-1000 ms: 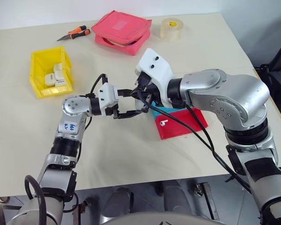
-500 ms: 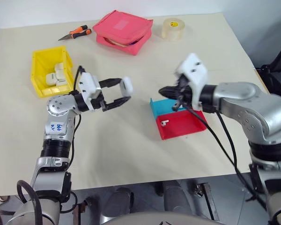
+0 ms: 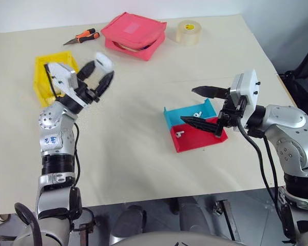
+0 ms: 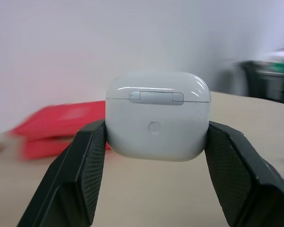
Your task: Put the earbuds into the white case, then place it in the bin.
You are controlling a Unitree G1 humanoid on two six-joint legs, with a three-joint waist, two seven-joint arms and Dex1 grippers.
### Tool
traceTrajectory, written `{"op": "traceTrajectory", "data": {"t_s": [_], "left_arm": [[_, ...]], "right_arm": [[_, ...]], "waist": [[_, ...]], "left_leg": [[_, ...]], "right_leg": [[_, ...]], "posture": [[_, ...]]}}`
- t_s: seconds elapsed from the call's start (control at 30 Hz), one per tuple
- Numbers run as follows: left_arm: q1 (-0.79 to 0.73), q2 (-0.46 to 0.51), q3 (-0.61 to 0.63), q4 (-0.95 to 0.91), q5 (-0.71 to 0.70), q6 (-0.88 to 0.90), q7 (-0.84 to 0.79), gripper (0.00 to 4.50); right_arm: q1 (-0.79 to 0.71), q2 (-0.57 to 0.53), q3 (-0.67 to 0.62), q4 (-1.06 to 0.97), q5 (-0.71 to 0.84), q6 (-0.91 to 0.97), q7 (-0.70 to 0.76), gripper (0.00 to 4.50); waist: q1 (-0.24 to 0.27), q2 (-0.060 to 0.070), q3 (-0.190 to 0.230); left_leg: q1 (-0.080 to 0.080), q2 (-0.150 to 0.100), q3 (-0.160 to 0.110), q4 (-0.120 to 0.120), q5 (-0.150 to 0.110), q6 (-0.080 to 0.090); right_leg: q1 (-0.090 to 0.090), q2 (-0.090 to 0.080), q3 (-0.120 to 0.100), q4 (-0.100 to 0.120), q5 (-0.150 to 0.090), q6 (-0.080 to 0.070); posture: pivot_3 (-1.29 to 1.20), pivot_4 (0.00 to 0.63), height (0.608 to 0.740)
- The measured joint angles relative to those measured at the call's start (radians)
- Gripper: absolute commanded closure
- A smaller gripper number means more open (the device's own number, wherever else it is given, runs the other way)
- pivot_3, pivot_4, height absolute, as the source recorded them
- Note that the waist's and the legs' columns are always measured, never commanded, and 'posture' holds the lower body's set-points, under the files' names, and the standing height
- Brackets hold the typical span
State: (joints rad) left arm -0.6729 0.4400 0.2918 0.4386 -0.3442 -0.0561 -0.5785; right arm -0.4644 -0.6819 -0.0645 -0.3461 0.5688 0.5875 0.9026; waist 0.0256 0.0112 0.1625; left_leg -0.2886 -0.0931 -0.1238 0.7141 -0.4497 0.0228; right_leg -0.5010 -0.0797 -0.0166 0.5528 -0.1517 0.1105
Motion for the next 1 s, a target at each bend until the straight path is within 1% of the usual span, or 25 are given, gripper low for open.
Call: {"op": "traceTrajectory", "data": {"t_s": [0.17, 0.23, 0.27, 0.37, 0.43, 0.47, 0.53, 0.57, 0.63, 0.7, 0.8, 0.87, 0.93, 1.0], "left_arm": [[-0.115, 0.087, 0.045, 0.182, 0.082, -0.004, 0.208, 1.73], [-0.142, 0.107, 0.047, 0.249, 0.107, -0.015, 0.251, 1.73], [-0.172, 0.124, 0.041, 0.324, 0.132, -0.024, 0.280, 1.73], [-0.222, 0.165, 0.022, 0.473, 0.189, -0.028, 0.343, 1.73], [-0.246, 0.174, 0.003, 0.551, 0.221, -0.034, 0.377, 1.02], [-0.250, 0.174, -0.003, 0.578, 0.234, -0.035, 0.390, 0.81], [-0.254, 0.174, -0.015, 0.609, 0.250, -0.038, 0.409, 0.15], [-0.254, 0.174, -0.019, 0.613, 0.253, -0.044, 0.407, 0.07], [-0.254, 0.174, -0.025, 0.611, 0.253, -0.065, 0.387, 0.07], [-0.229, 0.174, -0.031, 0.564, 0.245, -0.111, 0.315, 0.07], [-0.142, 0.174, -0.036, 0.427, 0.205, -0.187, 0.158, 0.07], [-0.087, 0.179, -0.035, 0.350, 0.175, -0.206, 0.084, 0.07], [-0.007, 0.190, -0.032, 0.238, 0.135, -0.197, 0.011, 0.07], [0.061, 0.198, -0.022, 0.149, 0.079, -0.149, -0.058, 0.07]], "right_arm": [[0.000, 0.000, 0.002, 0.024, -0.024, -0.018, -0.005, 0.01], [0.000, 0.000, 0.003, 0.028, -0.032, -0.021, -0.006, 0.01], [-0.001, 0.000, 0.005, 0.032, -0.035, -0.022, -0.006, 0.01], [-0.001, 0.000, 0.011, 0.038, -0.042, -0.027, -0.005, 0.01], [-0.002, 0.000, 0.014, 0.042, -0.044, -0.038, -0.003, 0.00], [-0.005, 0.000, 0.015, 0.043, -0.049, -0.041, -0.002, 0.00], [-0.009, -0.002, 0.015, 0.049, -0.056, -0.042, -0.002, 0.00], [-0.011, -0.005, 0.015, 0.055, -0.058, -0.042, -0.002, 0.00], [-0.011, -0.016, 0.014, 0.061, -0.063, -0.042, -0.002, 0.00], [-0.011, -0.017, 0.014, 0.060, -0.064, -0.042, -0.002, 0.00], [-0.009, -0.023, 0.011, 0.059, -0.063, -0.041, -0.002, 0.00], [-0.006, -0.029, 0.009, 0.059, -0.061, -0.040, 0.002, 0.00], [0.013, -0.048, 0.000, 0.059, -0.056, -0.041, 0.018, 0.00], [0.031, -0.062, -0.016, 0.059, -0.052, -0.043, 0.041, 0.00]], "waist": [[-0.001, 0.000, 0.000], [-0.001, 0.000, 0.000], [-0.001, 0.000, 0.000], [-0.003, 0.000, 0.000], [-0.002, 0.000, 0.000], [-0.002, 0.000, 0.000], [-0.003, 0.000, 0.000], [-0.003, 0.000, 0.000], [-0.002, 0.000, 0.000], [-0.003, 0.000, 0.000], [-0.006, 0.000, 0.000], [-0.006, 0.000, 0.000], [-0.006, 0.000, 0.000], [-0.006, 0.000, 0.000]], "left_leg": [[0.000, 0.000, 0.000, 0.000, 0.000, 0.000], [0.000, 0.000, 0.000, 0.000, 0.000, 0.000], [0.000, -0.001, 0.000, 0.000, 0.000, 0.000], [0.001, -0.004, 0.001, -0.001, 0.000, 0.000], [0.001, -0.005, 0.001, 0.000, 0.000, 0.000], [0.001, -0.005, 0.001, 0.000, 0.000, 0.000], [0.001, -0.005, 0.001, 0.000, 0.000, 0.000], [0.001, -0.005, 0.001, 0.000, 0.000, 0.000], [0.000, -0.005, 0.002, 0.000, 0.000, 0.000], [0.000, -0.003, 0.002, 0.000, 0.000, 0.000], [0.000, 0.000, 0.002, 0.000, 0.000, 0.000], [0.000, 0.000, 0.002, 0.000, 0.000, 0.000], [0.000, 0.001, 0.002, 0.000, 0.000, 0.000], [0.000, 0.001, 0.002, 0.000, 0.000, 0.000]], "right_leg": [[0.000, 0.000, 0.000, 0.000, 0.000, 0.000], [0.000, 0.000, 0.000, 0.000, 0.000, 0.000], [0.000, 0.000, -0.001, 0.000, 0.000, 0.000], [0.000, 0.000, -0.002, 0.000, 0.000, 0.000], [0.000, 0.000, -0.003, 0.000, 0.000, 0.000], [0.000, 0.000, -0.003, 0.000, 0.000, 0.000], [0.000, -0.001, -0.004, 0.000, 0.000, 0.000], [0.000, -0.001, -0.004, 0.000, 0.000, 0.000], [0.000, -0.001, -0.004, 0.001, 0.000, 0.000], [0.000, -0.001, -0.004, 0.001, 0.000, 0.000], [-0.001, -0.002, -0.004, 0.001, 0.000, 0.000], [-0.001, -0.002, -0.004, 0.001, 0.000, 0.000], [-0.001, -0.002, -0.003, 0.001, 0.000, 0.000], [-0.001, -0.002, -0.003, 0.001, 0.000, 0.000]], "posture": [[0.00, 0.150, 0.740], [0.00, 0.150, 0.740], [0.00, 0.150, 0.740], [0.00, 0.150, 0.740], [0.00, 0.150, 0.740], [0.00, 0.150, 0.740], [0.00, 0.150, 0.740], [0.00, 0.150, 0.740], [0.00, 0.150, 0.740], [0.00, 0.150, 0.740], [0.00, 0.150, 0.740], [0.00, 0.150, 0.740], [0.00, 0.150, 0.740], [0.00, 0.150, 0.740]]}}
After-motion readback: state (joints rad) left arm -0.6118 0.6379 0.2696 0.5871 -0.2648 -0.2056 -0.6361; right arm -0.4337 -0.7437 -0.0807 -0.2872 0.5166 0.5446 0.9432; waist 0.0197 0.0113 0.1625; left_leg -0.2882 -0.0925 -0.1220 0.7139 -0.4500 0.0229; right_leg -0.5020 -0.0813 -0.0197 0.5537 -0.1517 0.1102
